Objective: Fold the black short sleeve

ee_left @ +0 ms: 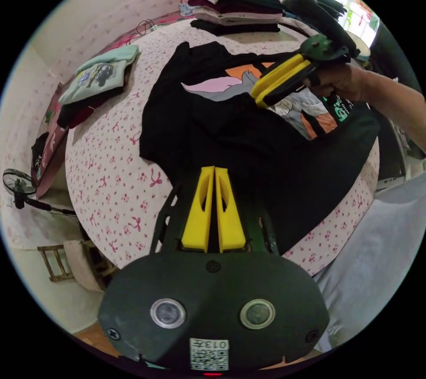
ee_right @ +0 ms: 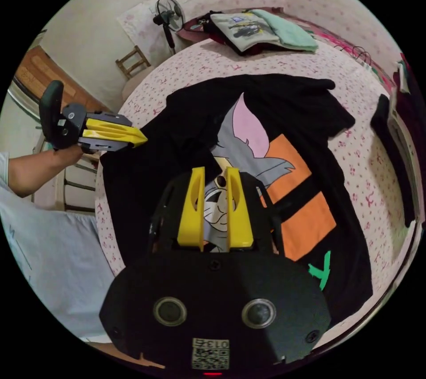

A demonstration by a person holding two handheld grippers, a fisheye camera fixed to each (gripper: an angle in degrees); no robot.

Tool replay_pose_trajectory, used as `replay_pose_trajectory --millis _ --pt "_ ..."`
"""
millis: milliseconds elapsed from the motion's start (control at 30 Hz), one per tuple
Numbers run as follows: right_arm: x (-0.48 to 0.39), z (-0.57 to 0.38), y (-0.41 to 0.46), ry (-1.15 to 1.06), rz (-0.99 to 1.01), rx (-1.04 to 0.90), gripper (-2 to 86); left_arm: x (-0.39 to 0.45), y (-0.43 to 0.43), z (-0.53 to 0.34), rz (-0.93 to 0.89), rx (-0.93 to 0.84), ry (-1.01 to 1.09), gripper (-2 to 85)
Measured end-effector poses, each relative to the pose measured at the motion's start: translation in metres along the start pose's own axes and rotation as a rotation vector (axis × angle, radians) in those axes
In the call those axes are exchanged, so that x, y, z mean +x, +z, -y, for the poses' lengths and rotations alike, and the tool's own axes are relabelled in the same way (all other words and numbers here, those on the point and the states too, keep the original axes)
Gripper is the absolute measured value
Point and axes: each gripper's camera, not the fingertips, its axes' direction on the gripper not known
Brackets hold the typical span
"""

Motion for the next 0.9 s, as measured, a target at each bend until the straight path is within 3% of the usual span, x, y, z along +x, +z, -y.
replay_pose_trajectory --millis 167,433,667,733,833,900 --pt "-0.003 0.010 -0.007 -0.054 -0.068 -0.041 1.9 -0.012 -0.005 -0.014 -0.002 0.040 -0.023 -0.4" --pt "0.037 -0.009 0.004 0.169 -0.124 -0.048 5.3 -0.036 -0.010 -0.035 -0.018 0.050 -0.131 -0.4" --pt "-0.017 0.042 0.016 -0.049 -0.110 0.087 6.3 -0.006 -0.026 -0.061 0.075 0.073 -0.032 -0.4" --pt "-0.026 0.060 0.039 -0.091 -0.099 0.042 5.3 0.000 -0.005 -0.065 0.120 -0.022 -0.016 -0.4" --pt "-0.028 0.072 0.072 -0.107 -0.223 -0.111 4.2 -0.009 -0.010 -0.078 0.127 0.010 -0.069 -0.4" --pt "-0.023 0.072 0.067 -0.069 -0.226 -0.058 4.2 -0.022 -0.022 -0.085 0.096 0.029 -0.124 -0.4"
